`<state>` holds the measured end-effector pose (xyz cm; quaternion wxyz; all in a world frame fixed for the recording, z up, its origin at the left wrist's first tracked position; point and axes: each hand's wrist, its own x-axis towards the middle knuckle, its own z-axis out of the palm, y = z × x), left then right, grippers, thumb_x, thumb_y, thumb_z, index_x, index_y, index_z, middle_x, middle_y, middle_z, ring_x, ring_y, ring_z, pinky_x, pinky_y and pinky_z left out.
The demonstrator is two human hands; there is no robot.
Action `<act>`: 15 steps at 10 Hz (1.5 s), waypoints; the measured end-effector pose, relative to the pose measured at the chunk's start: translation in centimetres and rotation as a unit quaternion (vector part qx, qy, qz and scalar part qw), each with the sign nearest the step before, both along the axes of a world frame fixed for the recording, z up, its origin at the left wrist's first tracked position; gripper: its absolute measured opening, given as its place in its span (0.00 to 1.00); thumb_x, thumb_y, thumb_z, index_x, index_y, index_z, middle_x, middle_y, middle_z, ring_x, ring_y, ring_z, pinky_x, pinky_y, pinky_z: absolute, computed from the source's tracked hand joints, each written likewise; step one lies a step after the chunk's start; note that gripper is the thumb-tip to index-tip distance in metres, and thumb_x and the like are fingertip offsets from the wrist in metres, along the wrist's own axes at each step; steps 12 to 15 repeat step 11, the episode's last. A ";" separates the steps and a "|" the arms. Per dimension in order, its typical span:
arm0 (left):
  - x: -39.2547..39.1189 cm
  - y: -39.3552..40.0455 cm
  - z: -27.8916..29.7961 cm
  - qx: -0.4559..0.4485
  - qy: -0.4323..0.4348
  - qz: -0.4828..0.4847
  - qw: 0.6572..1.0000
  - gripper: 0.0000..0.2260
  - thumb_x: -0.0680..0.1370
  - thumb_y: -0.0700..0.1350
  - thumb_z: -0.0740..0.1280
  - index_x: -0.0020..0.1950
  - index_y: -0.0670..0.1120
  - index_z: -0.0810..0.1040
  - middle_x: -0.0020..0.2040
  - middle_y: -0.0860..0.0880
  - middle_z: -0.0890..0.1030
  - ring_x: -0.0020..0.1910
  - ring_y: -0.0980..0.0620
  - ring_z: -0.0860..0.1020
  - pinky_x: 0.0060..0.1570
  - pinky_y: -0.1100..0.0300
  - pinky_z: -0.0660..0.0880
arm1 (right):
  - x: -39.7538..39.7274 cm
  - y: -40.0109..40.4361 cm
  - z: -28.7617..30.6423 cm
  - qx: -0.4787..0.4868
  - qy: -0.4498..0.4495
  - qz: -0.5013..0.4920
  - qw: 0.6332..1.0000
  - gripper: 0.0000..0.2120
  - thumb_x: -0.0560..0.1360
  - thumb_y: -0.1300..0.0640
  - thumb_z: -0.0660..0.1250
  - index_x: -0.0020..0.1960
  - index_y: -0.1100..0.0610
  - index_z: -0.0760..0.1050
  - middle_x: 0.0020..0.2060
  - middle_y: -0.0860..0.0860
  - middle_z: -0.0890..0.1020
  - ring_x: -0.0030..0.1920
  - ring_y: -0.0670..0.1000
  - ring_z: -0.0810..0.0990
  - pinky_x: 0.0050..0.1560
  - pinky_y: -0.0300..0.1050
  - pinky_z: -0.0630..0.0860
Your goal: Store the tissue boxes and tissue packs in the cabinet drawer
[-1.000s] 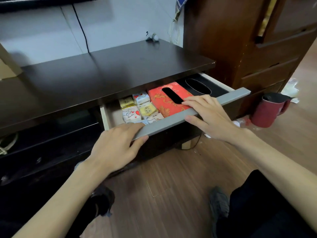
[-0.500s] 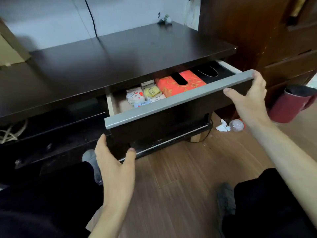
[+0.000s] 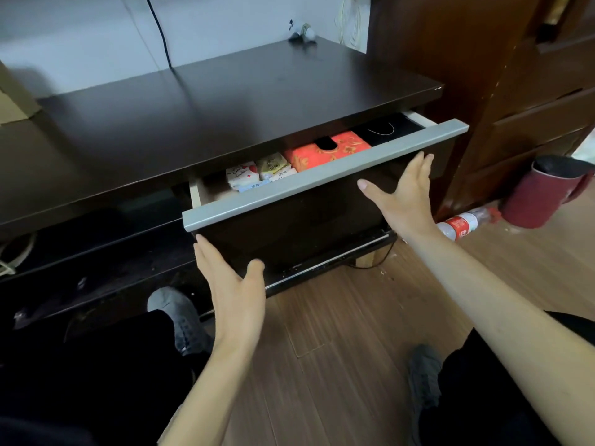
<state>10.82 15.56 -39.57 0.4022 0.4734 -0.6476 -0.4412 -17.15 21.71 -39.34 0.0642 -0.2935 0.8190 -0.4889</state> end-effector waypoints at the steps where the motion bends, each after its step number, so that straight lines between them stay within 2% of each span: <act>1: -1.2 -2.1 0.2 -0.010 -0.038 0.019 0.999 0.40 0.79 0.42 0.65 0.81 0.54 0.40 0.82 0.54 0.41 0.76 0.58 0.52 0.59 0.73 0.53 | -0.3 -2.2 0.3 0.000 0.007 -0.016 1.000 0.57 0.74 0.38 0.73 0.83 0.60 0.39 0.83 0.58 0.38 0.83 0.61 0.44 0.77 0.55 0.56; 2: -2.8 -4.3 0.1 -0.013 -0.054 0.031 0.998 0.40 0.80 0.40 0.64 0.81 0.51 0.39 0.81 0.54 0.37 0.79 0.51 0.48 0.60 0.70 0.52 | -0.8 -4.3 0.3 -0.008 0.018 -0.021 1.000 0.56 0.75 0.38 0.72 0.84 0.61 0.40 0.83 0.58 0.40 0.83 0.62 0.45 0.77 0.54 0.56; 3: -4.4 -6.1 0.0 -0.022 -0.072 0.055 0.996 0.41 0.79 0.40 0.65 0.81 0.49 0.38 0.81 0.50 0.36 0.80 0.48 0.44 0.67 0.63 0.51 | -1.2 -6.3 0.1 -0.006 0.024 -0.023 0.999 0.54 0.76 0.38 0.71 0.84 0.60 0.41 0.84 0.58 0.41 0.83 0.61 0.46 0.78 0.58 0.56; 4: -5.4 -8.2 -0.3 -0.052 -0.128 0.093 0.986 0.40 0.78 0.41 0.66 0.81 0.44 0.41 0.81 0.43 0.38 0.79 0.44 0.40 0.75 0.50 0.46 | -1.4 -8.2 -0.1 0.000 0.023 -0.019 1.000 0.51 0.77 0.41 0.71 0.84 0.59 0.41 0.84 0.57 0.41 0.83 0.60 0.48 0.78 0.58 0.56; 5: -6.4 -9.7 -0.6 -0.054 -0.137 0.110 0.983 0.40 0.78 0.41 0.66 0.82 0.46 0.44 0.81 0.44 0.37 0.79 0.41 0.45 0.76 0.47 0.51 | -0.4 -10.0 -0.7 0.010 0.019 0.015 1.000 0.48 0.79 0.43 0.69 0.84 0.60 0.43 0.84 0.57 0.41 0.83 0.59 0.49 0.77 0.53 0.58; 6: -7.0 -9.9 -1.2 -0.057 -0.116 0.110 0.986 0.40 0.77 0.41 0.67 0.82 0.49 0.46 0.80 0.47 0.34 0.78 0.40 0.49 0.72 0.53 0.54 | 0.6 -11.4 -1.3 0.018 0.026 0.049 0.998 0.44 0.81 0.46 0.67 0.84 0.60 0.43 0.83 0.56 0.39 0.83 0.59 0.50 0.76 0.50 0.59; 8: -5.8 -9.8 -2.0 -0.078 -0.100 0.094 0.987 0.39 0.77 0.37 0.67 0.82 0.49 0.48 0.80 0.51 0.34 0.79 0.46 0.41 0.76 0.47 0.54 | 0.8 -12.0 -1.1 0.037 0.015 0.035 0.999 0.42 0.81 0.51 0.68 0.84 0.60 0.45 0.84 0.56 0.41 0.82 0.59 0.54 0.74 0.49 0.62; 9: -4.7 -9.4 -1.4 -0.071 -0.075 0.070 0.992 0.37 0.77 0.35 0.66 0.81 0.49 0.51 0.81 0.52 0.37 0.80 0.47 0.43 0.74 0.45 0.59 | 0.6 -11.2 -0.7 0.018 -0.020 0.033 0.999 0.38 0.81 0.54 0.69 0.83 0.58 0.52 0.84 0.54 0.51 0.82 0.56 0.56 0.74 0.48 0.62; 10: -3.4 -9.2 -0.2 -0.058 -0.053 0.054 0.995 0.33 0.78 0.37 0.66 0.79 0.50 0.56 0.81 0.52 0.47 0.77 0.44 0.58 0.72 0.46 0.64 | 0.6 -9.7 0.6 -0.047 -0.111 0.066 0.991 0.27 0.80 0.57 0.68 0.77 0.54 0.68 0.74 0.52 0.73 0.75 0.52 0.71 0.69 0.44 0.67; 11: -1.4 -8.4 1.8 -0.032 -0.035 0.024 0.999 0.26 0.79 0.40 0.65 0.76 0.52 0.64 0.75 0.52 0.65 0.68 0.56 0.67 0.65 0.57 0.65 | 1.9 -6.4 2.3 -0.093 -0.119 0.132 0.980 0.14 0.79 0.55 0.68 0.64 0.50 0.81 0.57 0.47 0.85 0.62 0.46 0.81 0.68 0.50 0.75; 15: -1.4 -8.4 1.8 -0.032 -0.035 0.024 0.999 0.26 0.79 0.40 0.65 0.76 0.52 0.64 0.75 0.52 0.65 0.68 0.56 0.67 0.65 0.57 0.65 | 1.9 -6.4 2.3 -0.093 -0.119 0.132 0.980 0.14 0.79 0.55 0.68 0.64 0.50 0.81 0.57 0.47 0.85 0.62 0.46 0.81 0.68 0.50 0.75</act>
